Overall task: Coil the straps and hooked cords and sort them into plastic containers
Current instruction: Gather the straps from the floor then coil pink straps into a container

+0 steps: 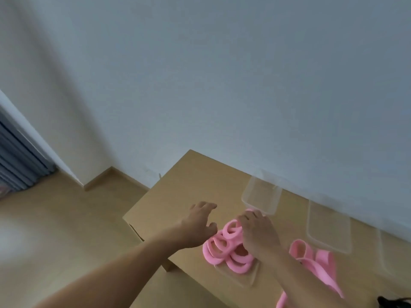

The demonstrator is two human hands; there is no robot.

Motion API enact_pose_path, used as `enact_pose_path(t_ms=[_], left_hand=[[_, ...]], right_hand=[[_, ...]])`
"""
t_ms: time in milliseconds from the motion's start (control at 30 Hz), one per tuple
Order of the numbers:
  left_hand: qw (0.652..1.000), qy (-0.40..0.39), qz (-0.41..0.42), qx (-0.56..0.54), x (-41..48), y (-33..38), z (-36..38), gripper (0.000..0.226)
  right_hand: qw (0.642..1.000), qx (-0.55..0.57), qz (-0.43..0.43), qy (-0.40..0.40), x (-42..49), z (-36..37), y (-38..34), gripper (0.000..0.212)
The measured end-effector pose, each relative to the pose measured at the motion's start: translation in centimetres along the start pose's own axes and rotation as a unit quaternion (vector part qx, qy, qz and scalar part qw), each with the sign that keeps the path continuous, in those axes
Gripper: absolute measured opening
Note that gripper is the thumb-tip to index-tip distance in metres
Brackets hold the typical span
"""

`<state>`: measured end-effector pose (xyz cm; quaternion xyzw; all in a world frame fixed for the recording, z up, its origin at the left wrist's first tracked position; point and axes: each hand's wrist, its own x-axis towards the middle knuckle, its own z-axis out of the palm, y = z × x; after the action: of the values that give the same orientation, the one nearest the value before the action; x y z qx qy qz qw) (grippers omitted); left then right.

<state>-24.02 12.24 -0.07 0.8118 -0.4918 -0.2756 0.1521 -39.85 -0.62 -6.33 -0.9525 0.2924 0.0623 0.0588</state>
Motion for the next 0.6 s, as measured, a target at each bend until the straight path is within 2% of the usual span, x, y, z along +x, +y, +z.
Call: enact_pose_path(t_ms=[133,300,467,600], left_hand=[[1.0,-0.013,0.007,0.008,2.6,0.7,-1.2,0.058],[0.997,-0.051,0.054,0.002,5.3,2.2,-2.0,0.059],[0.981,-0.137,0.132,-0.032,7.5,3.3,-4.4,0.063],[0.95,-0.232,0.173,-0.119,8.5,3.5,-6.6,0.057]], right_hand=[[0.999,-0.013,-0.004,-0.039,1.5,0.7,0.8,0.032],[0.993,0.099,0.024,0.052,0.7,-0.7,1.8,0.03],[0.957,0.242,0.105,0.118,0.1,-4.1,1.4,0.027],[0.906,0.34,0.186,0.173,-0.2,-6.7,-0.3,0.023]])
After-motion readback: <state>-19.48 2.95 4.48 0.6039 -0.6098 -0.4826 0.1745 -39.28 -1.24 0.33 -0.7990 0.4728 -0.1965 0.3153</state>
